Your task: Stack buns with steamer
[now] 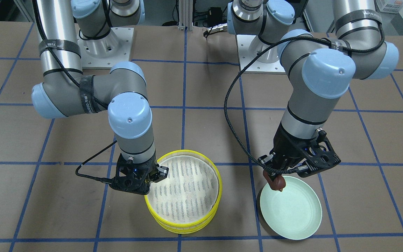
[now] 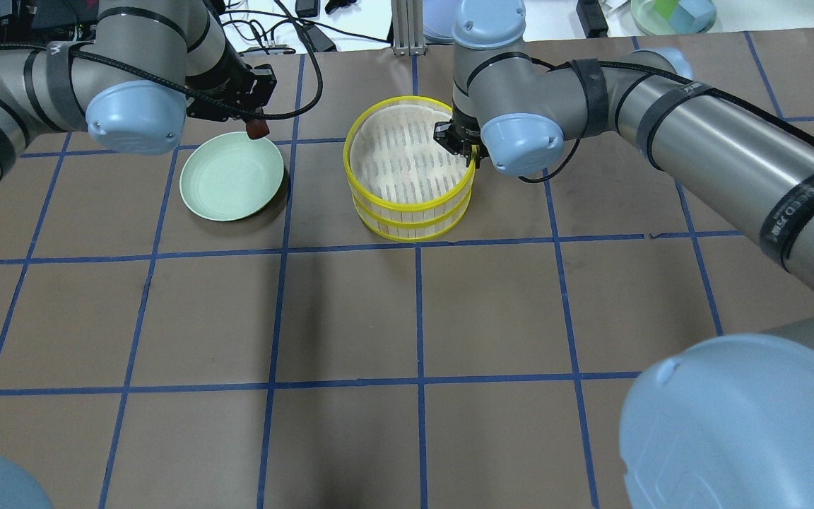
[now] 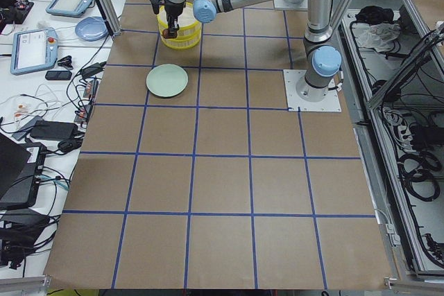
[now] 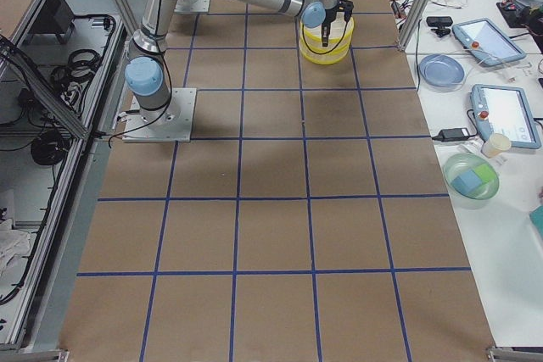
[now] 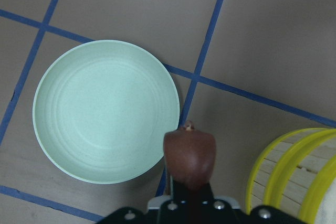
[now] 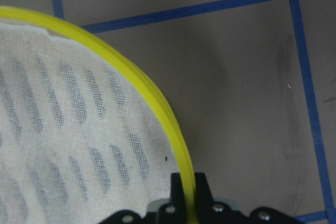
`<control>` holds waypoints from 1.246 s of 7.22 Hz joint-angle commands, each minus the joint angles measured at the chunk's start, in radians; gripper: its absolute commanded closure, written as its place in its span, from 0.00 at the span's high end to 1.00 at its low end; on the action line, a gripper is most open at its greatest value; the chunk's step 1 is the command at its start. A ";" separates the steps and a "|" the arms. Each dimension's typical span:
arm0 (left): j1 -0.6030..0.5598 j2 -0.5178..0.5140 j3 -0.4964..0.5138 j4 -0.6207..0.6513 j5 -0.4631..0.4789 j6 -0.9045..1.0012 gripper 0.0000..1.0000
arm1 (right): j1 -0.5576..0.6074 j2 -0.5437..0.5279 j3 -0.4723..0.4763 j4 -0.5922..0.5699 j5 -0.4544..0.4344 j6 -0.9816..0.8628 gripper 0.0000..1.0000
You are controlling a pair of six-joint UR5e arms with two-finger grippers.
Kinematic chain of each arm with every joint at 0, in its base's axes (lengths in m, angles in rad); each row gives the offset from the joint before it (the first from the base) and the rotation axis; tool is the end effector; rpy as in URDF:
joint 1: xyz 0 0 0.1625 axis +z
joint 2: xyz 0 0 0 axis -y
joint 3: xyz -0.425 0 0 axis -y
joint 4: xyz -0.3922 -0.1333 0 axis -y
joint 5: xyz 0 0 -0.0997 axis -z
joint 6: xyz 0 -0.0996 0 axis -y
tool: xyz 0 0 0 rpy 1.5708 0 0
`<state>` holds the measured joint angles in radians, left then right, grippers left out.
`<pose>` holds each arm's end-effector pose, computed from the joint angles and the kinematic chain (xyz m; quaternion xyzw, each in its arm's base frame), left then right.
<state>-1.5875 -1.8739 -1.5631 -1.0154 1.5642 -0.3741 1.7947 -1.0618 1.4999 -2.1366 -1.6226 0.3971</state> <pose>-0.1444 -0.6217 0.3833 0.1758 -0.9758 0.1265 0.0284 0.2746 -0.6285 0.2813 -0.0879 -0.9937 0.0686 0.0051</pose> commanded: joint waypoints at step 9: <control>-0.069 -0.043 0.006 -0.037 -0.182 -0.563 0.00 | -0.162 -0.447 -0.004 0.522 0.017 -0.260 1.00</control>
<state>-1.6554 -1.9006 -1.5569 -1.0601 1.4316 -0.9021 1.6614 -1.4004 1.4951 -1.7810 -1.6072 0.1774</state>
